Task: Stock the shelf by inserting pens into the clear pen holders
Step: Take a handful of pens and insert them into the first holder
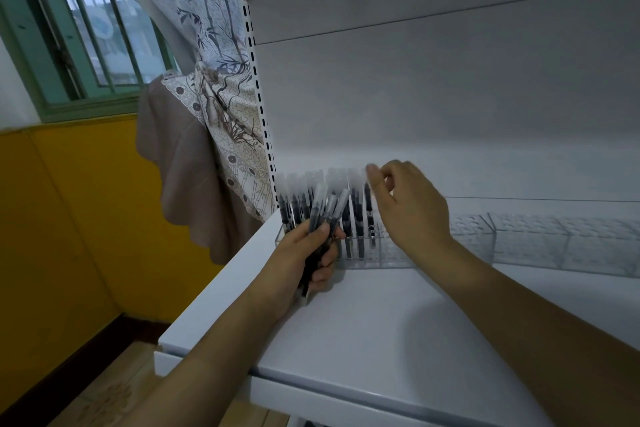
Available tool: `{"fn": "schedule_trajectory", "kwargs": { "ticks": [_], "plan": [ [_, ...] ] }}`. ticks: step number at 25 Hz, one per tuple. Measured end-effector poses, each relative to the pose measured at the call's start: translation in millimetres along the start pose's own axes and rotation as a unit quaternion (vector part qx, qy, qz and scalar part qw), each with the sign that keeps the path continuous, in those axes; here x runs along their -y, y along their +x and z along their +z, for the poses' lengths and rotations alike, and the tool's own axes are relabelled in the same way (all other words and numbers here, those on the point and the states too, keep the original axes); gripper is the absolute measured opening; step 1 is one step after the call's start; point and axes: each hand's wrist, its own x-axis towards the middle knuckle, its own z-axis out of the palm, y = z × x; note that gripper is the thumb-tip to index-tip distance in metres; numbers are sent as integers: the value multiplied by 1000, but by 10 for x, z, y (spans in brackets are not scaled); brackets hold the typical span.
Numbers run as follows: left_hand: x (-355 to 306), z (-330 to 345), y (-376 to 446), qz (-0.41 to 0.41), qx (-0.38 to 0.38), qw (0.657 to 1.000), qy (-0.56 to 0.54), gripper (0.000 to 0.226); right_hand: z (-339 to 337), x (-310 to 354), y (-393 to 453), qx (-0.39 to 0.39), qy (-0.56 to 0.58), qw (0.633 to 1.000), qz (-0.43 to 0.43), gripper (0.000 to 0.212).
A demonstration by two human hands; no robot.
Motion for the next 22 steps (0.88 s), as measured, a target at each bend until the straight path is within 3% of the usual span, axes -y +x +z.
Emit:
{"fn": "schedule_trajectory", "kwargs": {
  "ticks": [2, 3, 7, 11, 14, 17, 22],
  "plan": [
    [12, -4, -6, 20, -9, 999, 28, 25, -91, 71, -11, -61, 57, 996, -14, 40],
    [14, 2, -12, 30, -13, 999, 42, 23, -120, 100, -27, -54, 64, 996, -42, 43],
    [10, 17, -27, 66, -15, 996, 57, 14, -100, 169, -80, 62, 30, 989, -129, 59],
    [-2, 29, -24, 83, -12, 995, 48, 16, -60, 196, -102, 101, 135, 979, -112, 46],
    [-2, 22, -28, 85, -31, 992, 83, 17, -145, 227, -78, 8, 284, 958, -47, 42],
    [18, -14, -15, 80, -52, 988, 119, 23, -206, 140, 9, -139, 298, 944, -22, 39],
    [29, -24, 4, 54, -52, 993, 89, 29, -165, 70, -19, -101, 189, 974, -72, 36]
  ]
}}
